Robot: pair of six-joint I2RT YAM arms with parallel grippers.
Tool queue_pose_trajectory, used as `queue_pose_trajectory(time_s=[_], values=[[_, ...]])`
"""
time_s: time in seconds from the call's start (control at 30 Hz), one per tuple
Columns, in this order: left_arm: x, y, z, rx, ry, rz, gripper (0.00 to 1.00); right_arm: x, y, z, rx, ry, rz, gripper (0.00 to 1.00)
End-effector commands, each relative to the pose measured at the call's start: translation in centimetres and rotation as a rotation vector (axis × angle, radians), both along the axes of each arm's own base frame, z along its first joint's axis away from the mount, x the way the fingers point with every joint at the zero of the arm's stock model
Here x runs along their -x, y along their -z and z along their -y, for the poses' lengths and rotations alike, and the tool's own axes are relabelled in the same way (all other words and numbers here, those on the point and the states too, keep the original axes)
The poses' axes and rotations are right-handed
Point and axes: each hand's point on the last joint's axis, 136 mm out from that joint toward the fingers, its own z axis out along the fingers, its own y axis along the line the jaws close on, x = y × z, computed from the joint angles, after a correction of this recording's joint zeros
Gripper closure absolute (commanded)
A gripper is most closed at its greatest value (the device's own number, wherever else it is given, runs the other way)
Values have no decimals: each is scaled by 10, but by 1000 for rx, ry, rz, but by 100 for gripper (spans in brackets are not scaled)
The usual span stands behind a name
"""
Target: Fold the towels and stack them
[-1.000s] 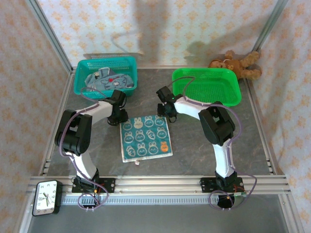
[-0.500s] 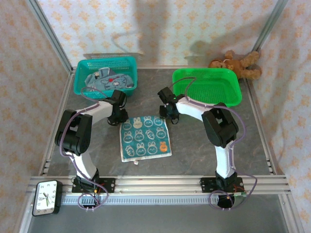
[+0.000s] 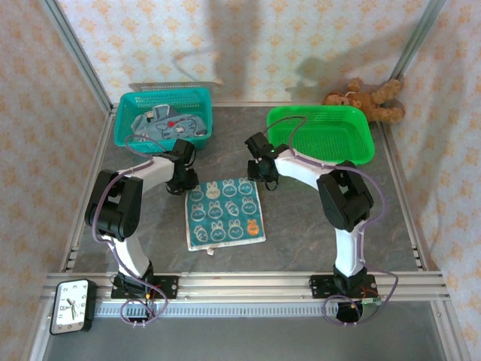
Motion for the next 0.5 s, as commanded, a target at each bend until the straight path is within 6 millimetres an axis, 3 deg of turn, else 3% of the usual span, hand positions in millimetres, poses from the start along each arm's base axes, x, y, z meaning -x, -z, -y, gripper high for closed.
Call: queue_pose_trajectory(time_s=[0.0,0.2,0.47], values=[[7,10,-6,-18,-2,-35,84,-2,-18,2,-24,24,51,65],[7,10,-6,-17,-3,-35,84,6,12,2,7,6,-26,67],[7,10,-5,-13,-5,-36,84,-1,24,-3,16,-3,-39,67]])
